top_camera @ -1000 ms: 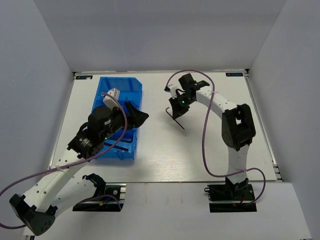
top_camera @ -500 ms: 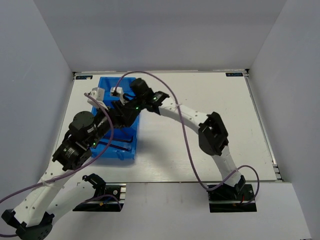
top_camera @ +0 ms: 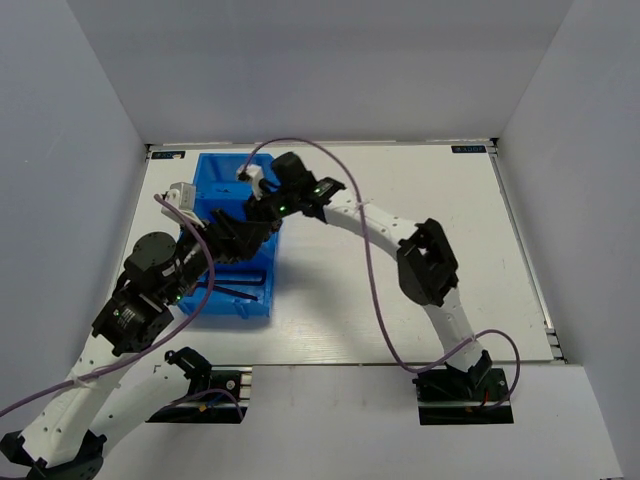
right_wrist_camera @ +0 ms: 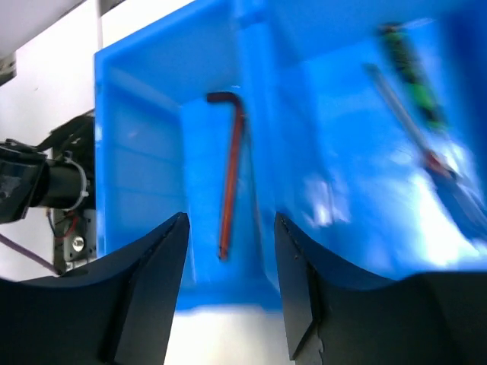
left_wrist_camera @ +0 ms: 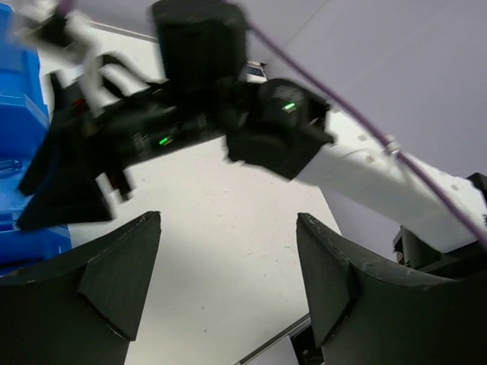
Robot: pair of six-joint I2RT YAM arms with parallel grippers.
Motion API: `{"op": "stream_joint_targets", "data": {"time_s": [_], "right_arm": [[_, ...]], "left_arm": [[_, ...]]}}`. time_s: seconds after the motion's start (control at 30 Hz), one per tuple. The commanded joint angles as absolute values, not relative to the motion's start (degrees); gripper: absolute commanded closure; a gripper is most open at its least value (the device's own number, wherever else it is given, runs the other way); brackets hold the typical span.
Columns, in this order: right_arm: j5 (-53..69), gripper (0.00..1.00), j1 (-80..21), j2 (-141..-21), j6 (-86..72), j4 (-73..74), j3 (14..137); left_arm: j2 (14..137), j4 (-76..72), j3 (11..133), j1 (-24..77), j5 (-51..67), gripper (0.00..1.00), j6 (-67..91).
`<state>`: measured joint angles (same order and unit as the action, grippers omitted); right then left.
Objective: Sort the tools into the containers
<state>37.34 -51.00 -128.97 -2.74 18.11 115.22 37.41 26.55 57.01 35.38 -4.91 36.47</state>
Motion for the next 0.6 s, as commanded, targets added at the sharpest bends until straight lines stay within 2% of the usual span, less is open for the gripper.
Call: {"op": "stream_joint_targets", "data": {"time_s": [0.0, 0.2, 0.23, 0.3, 0.37, 0.4, 0.57], "right_arm": [[34.19, 0.45, -47.11, -117.80, 1.56, 24.06, 113.30], [21.03, 0.27, -40.62, -102.76, 10.18, 34.09, 97.68], [16.83, 0.21, -40.26, -101.27, 10.89, 36.54, 96.17], [7.16, 0.16, -38.59, -95.81, 11.86, 37.44, 91.09], [2.66, 0.09, -38.06, -90.74, 12.92, 39.64, 88.34], [-4.06, 0.09, -37.88, -89.14, 13.18, 39.20, 83.46], [-9.93, 0.09, -36.48, -76.83, 14.58, 35.69, 70.50]], "left_arm": [[36.74, 24.70, 56.78, 35.42, -3.52, 0.18, 35.86], [38.14, 23.03, 54.05, 35.42, -1.59, 0.07, 35.86], [38.67, 22.51, 53.36, 35.42, -1.06, 0.05, 35.86], [40.16, 22.50, 52.73, 35.42, -0.44, 0.03, 35.86], [43.14, 22.50, 52.73, 35.42, 1.49, 0.01, 34.46], [44.37, 23.11, 52.73, 35.42, 1.49, 0.01, 33.93], [49.74, 24.87, 55.28, 35.42, 0.89, 0.01, 28.06]]}}
